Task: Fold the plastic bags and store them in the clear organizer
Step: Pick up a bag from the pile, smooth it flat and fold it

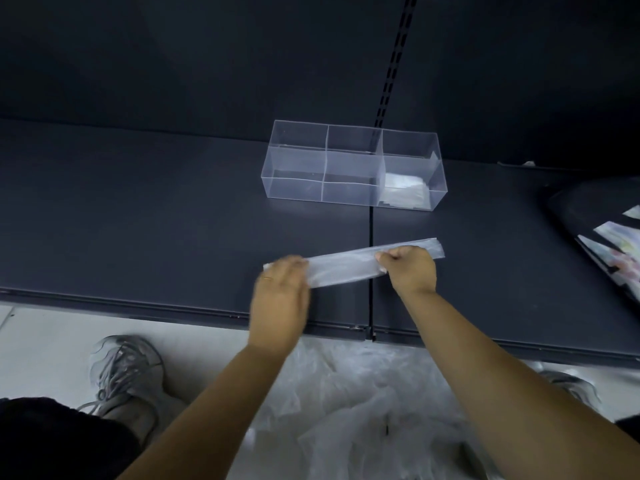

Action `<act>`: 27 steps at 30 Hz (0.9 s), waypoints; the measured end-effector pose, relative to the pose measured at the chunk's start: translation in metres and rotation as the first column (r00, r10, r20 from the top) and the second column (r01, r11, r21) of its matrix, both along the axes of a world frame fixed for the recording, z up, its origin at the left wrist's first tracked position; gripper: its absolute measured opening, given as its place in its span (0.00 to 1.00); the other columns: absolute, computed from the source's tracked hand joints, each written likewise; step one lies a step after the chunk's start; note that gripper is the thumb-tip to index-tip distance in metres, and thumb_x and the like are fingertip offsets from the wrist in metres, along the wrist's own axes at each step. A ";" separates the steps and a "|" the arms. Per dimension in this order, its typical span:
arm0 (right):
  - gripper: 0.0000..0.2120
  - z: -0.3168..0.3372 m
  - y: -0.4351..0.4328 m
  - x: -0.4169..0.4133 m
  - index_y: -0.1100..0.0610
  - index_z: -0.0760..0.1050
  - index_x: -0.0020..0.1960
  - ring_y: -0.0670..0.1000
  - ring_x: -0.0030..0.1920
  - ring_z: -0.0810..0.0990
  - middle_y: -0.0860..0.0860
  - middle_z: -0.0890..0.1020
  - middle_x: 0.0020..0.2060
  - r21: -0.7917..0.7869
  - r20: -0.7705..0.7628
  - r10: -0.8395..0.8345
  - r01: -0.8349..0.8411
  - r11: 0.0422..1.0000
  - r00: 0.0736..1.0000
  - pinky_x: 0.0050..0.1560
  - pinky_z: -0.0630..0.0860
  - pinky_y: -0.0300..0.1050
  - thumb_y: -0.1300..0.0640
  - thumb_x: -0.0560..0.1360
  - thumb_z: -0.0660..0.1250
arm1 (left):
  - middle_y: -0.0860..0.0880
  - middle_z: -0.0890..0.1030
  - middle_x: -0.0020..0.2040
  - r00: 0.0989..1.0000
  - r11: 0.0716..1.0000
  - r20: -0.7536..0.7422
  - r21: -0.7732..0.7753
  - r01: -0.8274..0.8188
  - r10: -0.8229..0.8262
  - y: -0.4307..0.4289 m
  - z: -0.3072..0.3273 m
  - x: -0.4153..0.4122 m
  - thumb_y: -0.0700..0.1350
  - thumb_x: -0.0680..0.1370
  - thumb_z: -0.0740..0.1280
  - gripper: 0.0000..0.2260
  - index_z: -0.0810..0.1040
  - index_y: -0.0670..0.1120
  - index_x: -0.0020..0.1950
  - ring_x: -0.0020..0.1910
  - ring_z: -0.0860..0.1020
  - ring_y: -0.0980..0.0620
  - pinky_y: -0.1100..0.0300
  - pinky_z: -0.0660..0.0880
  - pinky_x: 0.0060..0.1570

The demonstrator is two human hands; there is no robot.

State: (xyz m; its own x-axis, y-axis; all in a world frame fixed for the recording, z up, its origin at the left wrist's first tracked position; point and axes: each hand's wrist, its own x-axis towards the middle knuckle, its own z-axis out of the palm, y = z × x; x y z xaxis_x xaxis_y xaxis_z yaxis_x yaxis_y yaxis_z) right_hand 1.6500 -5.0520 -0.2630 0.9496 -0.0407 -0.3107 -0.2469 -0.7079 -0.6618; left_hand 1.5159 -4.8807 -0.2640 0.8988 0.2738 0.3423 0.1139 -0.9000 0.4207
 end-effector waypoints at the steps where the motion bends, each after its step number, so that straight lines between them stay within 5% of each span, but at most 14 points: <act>1: 0.10 0.002 0.003 0.000 0.59 0.82 0.42 0.56 0.46 0.81 0.52 0.84 0.41 -0.051 0.031 0.026 -0.024 0.998 0.999 0.54 0.76 0.51 0.53 0.75 0.68 | 0.41 0.76 0.65 0.988 0.993 -0.097 0.024 0.119 -0.116 -0.010 -0.005 0.001 0.44 0.79 0.61 0.16 0.76 0.40 0.65 0.65 0.74 0.41 0.50 0.64 0.69; 4: 0.08 0.007 0.010 -0.001 0.56 0.82 0.46 0.56 0.48 0.80 0.51 0.84 0.46 -0.128 0.147 0.077 -0.058 0.990 0.986 0.57 0.73 0.51 0.54 0.76 0.66 | 0.48 0.49 0.79 0.896 0.979 -0.430 0.107 0.175 -0.113 -0.022 -0.020 0.002 0.60 0.81 0.42 0.29 0.51 0.46 0.79 0.77 0.43 0.49 0.52 0.38 0.75; 6: 0.07 0.006 0.012 0.002 0.56 0.82 0.47 0.55 0.50 0.80 0.51 0.84 0.48 -0.131 0.174 0.095 -0.073 0.989 0.980 0.57 0.73 0.52 0.54 0.76 0.67 | 0.49 0.40 0.79 0.863 0.979 -0.504 0.158 0.127 -0.030 -0.020 -0.030 0.002 0.64 0.75 0.32 0.35 0.41 0.48 0.78 0.76 0.35 0.50 0.52 0.33 0.74; 12: 0.07 0.003 0.015 0.000 0.56 0.78 0.52 0.57 0.52 0.78 0.54 0.81 0.49 -0.252 0.223 0.115 -0.056 0.966 0.968 0.57 0.71 0.51 0.56 0.75 0.68 | 0.46 0.37 0.78 0.840 0.970 -0.542 0.221 0.104 0.034 -0.014 -0.039 -0.002 0.66 0.75 0.30 0.35 0.35 0.49 0.77 0.76 0.35 0.45 0.49 0.34 0.74; 14: 0.13 0.004 0.025 -0.012 0.57 0.76 0.58 0.59 0.56 0.74 0.56 0.77 0.54 -0.319 0.419 0.219 -0.083 0.944 0.881 0.58 0.68 0.51 0.59 0.73 0.68 | 0.46 0.36 0.78 0.836 0.965 -0.547 0.239 0.110 0.040 -0.014 -0.039 -0.002 0.65 0.75 0.29 0.34 0.34 0.50 0.77 0.76 0.35 0.44 0.47 0.35 0.74; 16: 0.16 0.004 0.042 -0.034 0.57 0.74 0.63 0.57 0.59 0.73 0.56 0.76 0.59 -0.260 0.508 0.437 -0.352 0.899 0.742 0.63 0.68 0.51 0.59 0.75 0.65 | 0.46 0.33 0.77 0.834 0.966 -0.551 0.231 0.113 0.034 -0.013 -0.040 -0.002 0.64 0.74 0.28 0.33 0.32 0.50 0.76 0.76 0.34 0.44 0.46 0.34 0.74; 18: 0.21 -0.005 0.055 -0.060 0.56 0.66 0.73 0.53 0.72 0.65 0.54 0.69 0.71 -0.239 0.355 0.692 -0.654 0.718 0.629 0.74 0.56 0.47 0.53 0.81 0.57 | 0.46 0.33 0.77 0.831 0.967 -0.556 0.221 0.125 0.020 -0.013 -0.041 -0.003 0.61 0.74 0.28 0.32 0.29 0.49 0.74 0.75 0.31 0.43 0.46 0.34 0.74; 20: 0.27 -0.020 0.050 -0.069 0.55 0.51 0.78 0.48 0.77 0.48 0.51 0.54 0.78 -0.307 0.182 0.795 -0.735 0.605 0.579 0.77 0.42 0.46 0.45 0.82 0.47 | 0.46 0.35 0.78 0.843 0.969 -0.537 0.216 0.120 0.015 -0.011 -0.041 -0.003 0.60 0.74 0.29 0.31 0.30 0.49 0.75 0.75 0.32 0.43 0.46 0.35 0.74; 23: 0.32 -0.033 0.020 -0.051 0.54 0.41 0.78 0.45 0.76 0.36 0.48 0.42 0.78 -0.459 0.080 0.805 -0.695 0.553 0.587 0.76 0.35 0.47 0.39 0.80 0.43 | 0.45 0.40 0.78 0.857 0.970 -0.515 0.211 0.122 0.005 -0.012 -0.037 -0.002 0.64 0.75 0.31 0.33 0.38 0.50 0.77 0.76 0.39 0.41 0.46 0.37 0.74; 27: 0.35 -0.035 -0.032 -0.014 0.55 0.38 0.78 0.46 0.76 0.35 0.49 0.39 0.77 -0.561 0.034 0.742 -0.602 0.568 0.669 0.74 0.32 0.45 0.37 0.79 0.45 | 0.42 0.47 0.79 0.855 0.970 -0.519 0.215 0.117 0.012 -0.012 -0.033 -0.001 0.65 0.76 0.35 0.35 0.47 0.50 0.79 0.77 0.44 0.37 0.44 0.42 0.75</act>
